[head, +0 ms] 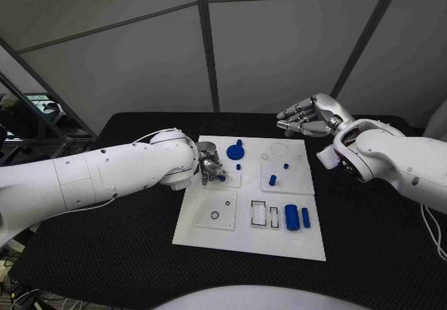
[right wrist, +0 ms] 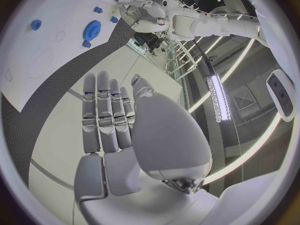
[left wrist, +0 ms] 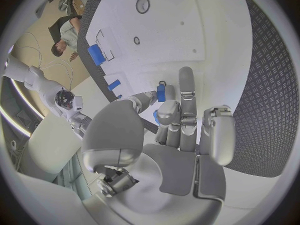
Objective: Assemble the parts on the task board
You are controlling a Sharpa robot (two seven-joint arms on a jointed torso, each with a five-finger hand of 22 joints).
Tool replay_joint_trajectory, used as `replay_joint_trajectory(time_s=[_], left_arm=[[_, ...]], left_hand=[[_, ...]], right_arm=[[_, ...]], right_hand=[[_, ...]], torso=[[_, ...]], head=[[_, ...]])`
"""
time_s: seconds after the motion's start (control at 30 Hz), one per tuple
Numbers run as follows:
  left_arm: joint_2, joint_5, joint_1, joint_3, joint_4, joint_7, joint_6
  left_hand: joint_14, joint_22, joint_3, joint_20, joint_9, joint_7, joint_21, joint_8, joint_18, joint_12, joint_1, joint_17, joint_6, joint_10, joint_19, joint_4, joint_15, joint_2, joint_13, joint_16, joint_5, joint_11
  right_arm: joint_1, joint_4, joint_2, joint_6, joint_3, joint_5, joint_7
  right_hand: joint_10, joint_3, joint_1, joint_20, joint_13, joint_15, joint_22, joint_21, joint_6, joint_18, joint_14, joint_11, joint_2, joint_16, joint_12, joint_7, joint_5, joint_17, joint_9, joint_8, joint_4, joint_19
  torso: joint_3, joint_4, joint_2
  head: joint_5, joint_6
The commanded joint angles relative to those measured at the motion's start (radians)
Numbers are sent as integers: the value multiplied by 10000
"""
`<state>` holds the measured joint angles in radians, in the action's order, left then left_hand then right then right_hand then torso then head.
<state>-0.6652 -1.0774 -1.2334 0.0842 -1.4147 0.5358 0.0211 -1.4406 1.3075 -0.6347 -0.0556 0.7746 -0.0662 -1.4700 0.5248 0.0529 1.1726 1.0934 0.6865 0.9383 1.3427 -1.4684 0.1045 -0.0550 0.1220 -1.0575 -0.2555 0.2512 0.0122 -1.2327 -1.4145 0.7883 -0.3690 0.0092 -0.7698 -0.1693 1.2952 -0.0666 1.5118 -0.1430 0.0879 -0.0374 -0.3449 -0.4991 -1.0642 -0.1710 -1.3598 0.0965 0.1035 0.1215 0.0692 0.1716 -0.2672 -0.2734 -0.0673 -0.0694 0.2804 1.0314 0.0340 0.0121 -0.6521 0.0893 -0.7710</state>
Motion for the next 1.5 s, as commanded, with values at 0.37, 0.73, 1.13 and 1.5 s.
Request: replay_joint_trajectory(time_s=[0.37, 0.73, 1.13, 1.5], left_arm=[[-34, -249, 10, 20, -46, 102, 481], [-80, -261, 12, 20, -94, 100, 441], [49, -132, 10, 19, 33, 99, 639], [165, -102, 8, 18, 175, 94, 728]], left_hand=[[-75, 1098, -1494, 83, 82, 82, -53, 111, -194, 106, -21, 23, 4, 29, -448, -1512, -30, -89, -38, 51, 217, 12], [-76, 1098, -1501, 85, 104, 85, -52, 131, -194, 117, -41, 27, 0, 29, -447, -1526, -31, -87, -49, 55, 269, 14], [-99, 1050, -1019, 89, 197, 174, -6, 224, -182, 22, -527, 65, 29, -48, -422, -1330, -43, 9, 104, 75, 294, 52], [-109, 1095, -134, 117, 117, 236, -15, 171, -189, 88, -910, 115, 193, -25, -438, -1003, -70, -7, 49, 104, 278, 98]], right_arm=[[-20, 23, -28, 121, 6, -15, -19], [-20, 47, -43, 154, 5, -15, 0], [-20, 34, -46, 95, 5, -15, -50], [-20, 8, -25, 52, 5, -15, -71]], right_hand=[[-51, 8, -106, -81, -12, -44, 22, 67, 84, -108, -18, 19, 28, -44, -37, 2, 49, 16, 0, 24, 59, 11], [-52, 9, -108, -81, -12, -44, 22, 68, 85, -108, -18, 19, 28, -45, -37, 2, 49, 16, 1, 24, 58, 11], [-62, 23, -140, -85, -17, -48, 32, 84, 93, -108, -19, 24, 32, -63, -40, 4, 43, 20, 1, 25, 57, 15], [-86, 56, -192, -94, -27, -58, 53, 115, 116, -108, -18, 34, 56, -99, -45, 12, 20, 28, 3, 31, 48, 21]], torso=[[-4, 8, 10], [-6, -11, 4], [-3, 2, 0], [-3, -5, 3]], head=[[9, -58], [34, -67], [22, -88], [19, -106]])
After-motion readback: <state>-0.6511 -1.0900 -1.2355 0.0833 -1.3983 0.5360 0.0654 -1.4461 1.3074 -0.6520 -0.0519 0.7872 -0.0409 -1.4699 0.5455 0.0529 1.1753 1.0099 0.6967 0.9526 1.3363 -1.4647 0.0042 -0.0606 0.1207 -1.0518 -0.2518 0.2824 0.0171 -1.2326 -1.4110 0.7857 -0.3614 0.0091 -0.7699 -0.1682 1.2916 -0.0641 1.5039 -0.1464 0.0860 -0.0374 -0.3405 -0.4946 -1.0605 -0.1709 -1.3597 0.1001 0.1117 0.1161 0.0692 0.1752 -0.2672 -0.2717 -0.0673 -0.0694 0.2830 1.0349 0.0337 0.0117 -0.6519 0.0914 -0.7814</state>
